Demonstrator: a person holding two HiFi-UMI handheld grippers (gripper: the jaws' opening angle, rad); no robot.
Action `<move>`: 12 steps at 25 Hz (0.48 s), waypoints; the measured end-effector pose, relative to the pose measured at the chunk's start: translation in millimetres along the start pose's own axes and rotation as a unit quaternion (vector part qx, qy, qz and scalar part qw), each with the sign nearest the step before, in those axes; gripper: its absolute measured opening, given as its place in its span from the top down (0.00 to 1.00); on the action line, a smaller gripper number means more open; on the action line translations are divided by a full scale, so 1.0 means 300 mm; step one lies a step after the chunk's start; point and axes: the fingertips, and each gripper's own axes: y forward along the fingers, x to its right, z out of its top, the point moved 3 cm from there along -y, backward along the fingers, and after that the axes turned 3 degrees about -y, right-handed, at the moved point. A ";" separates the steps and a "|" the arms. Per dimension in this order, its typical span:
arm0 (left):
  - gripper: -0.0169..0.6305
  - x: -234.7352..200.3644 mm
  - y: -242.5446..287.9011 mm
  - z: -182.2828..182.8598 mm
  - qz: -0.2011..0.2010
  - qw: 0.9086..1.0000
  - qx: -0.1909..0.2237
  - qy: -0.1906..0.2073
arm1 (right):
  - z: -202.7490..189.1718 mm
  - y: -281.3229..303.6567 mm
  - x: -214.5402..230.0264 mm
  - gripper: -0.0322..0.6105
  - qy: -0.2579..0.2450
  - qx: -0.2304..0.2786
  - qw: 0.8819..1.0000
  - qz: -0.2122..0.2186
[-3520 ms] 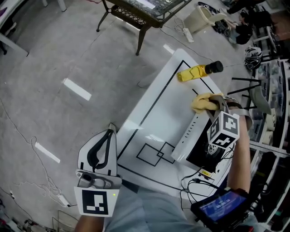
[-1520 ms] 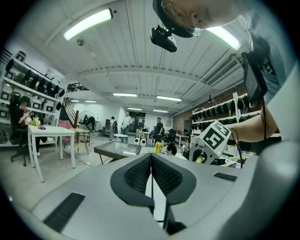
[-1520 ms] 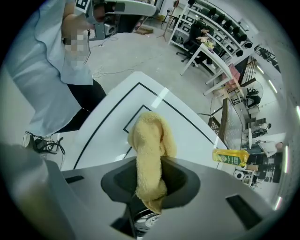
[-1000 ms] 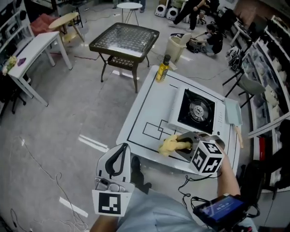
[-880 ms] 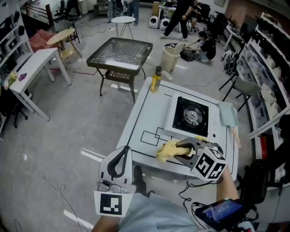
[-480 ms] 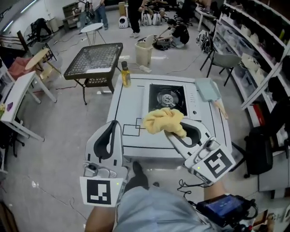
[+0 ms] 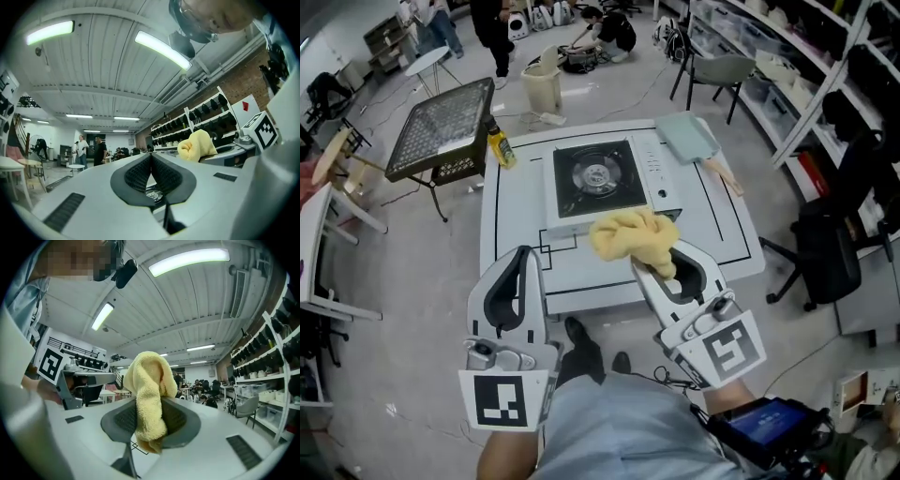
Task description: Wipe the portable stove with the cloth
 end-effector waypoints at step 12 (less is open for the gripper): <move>0.95 0.053 0.083 -0.086 -0.031 0.999 -0.031 -0.018 | -0.065 -0.004 0.083 0.76 0.015 0.002 0.999 -0.034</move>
